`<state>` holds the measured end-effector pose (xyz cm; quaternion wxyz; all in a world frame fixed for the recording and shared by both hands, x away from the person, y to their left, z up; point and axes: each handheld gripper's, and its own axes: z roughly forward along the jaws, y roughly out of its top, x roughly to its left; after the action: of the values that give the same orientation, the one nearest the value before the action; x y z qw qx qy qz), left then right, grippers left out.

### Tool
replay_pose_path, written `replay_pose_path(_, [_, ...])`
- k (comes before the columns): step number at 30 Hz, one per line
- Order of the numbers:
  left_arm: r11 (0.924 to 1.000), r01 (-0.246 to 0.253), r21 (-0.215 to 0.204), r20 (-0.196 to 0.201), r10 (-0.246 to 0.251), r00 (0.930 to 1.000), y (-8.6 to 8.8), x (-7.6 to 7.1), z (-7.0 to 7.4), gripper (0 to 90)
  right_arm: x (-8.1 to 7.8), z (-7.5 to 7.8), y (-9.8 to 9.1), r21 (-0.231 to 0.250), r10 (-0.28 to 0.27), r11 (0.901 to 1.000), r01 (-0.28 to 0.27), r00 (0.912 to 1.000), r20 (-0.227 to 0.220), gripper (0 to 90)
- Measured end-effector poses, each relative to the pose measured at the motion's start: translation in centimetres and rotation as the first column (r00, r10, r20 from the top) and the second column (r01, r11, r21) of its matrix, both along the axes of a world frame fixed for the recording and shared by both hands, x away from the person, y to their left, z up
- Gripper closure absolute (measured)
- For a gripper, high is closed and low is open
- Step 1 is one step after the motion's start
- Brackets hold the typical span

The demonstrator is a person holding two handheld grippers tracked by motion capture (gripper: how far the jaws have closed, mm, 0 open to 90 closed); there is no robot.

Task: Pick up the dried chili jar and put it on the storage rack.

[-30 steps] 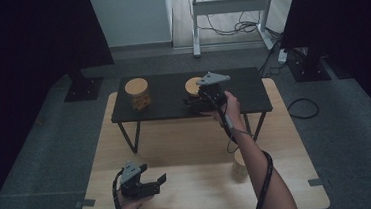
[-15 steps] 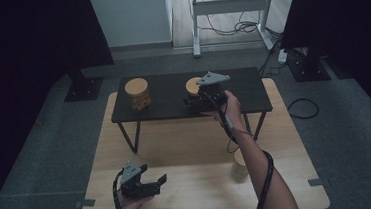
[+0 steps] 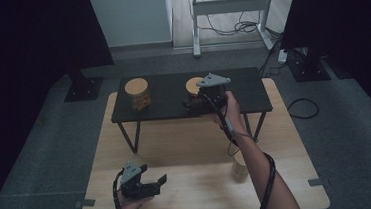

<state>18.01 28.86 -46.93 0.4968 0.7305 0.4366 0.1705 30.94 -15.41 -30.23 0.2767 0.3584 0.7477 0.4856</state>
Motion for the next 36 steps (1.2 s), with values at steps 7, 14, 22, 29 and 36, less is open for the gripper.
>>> replay_pose_path(7, [1.0000,-0.003,0.001,0.002,0.003,1.0000,-0.1,0.0,0.0,8.3,-0.9,-0.1,-0.2,0.013,-0.010,0.9999,0.010,0.9999,0.013,5.1])
replay_pose_path(14, [1.0000,-0.003,0.002,0.003,0.003,1.0000,-0.1,0.0,0.0,8.3,-1.7,-0.3,-0.6,0.015,-0.012,0.9998,0.011,0.9996,0.026,4.4])
replay_pose_path(22, [1.0000,-0.005,0.006,0.008,0.005,1.0000,0.0,-0.2,0.1,8.3,-3.1,-0.7,-1.3,0.027,-0.009,0.9996,0.008,0.9992,0.038,4.2])
replay_pose_path(29, [1.0000,-0.008,0.005,0.010,0.008,0.9999,0.1,-0.3,0.1,8.3,-4.1,-0.9,-1.7,0.020,-0.002,0.9998,0.001,0.9992,0.041,4.2])
replay_pose_path(36, [1.0000,-0.006,0.007,0.010,0.006,0.9999,-0.1,-0.4,0.2,8.3,-5.3,-1.3,-2.2,0.008,0.017,0.9998,-0.017,0.9993,0.032,4.4])
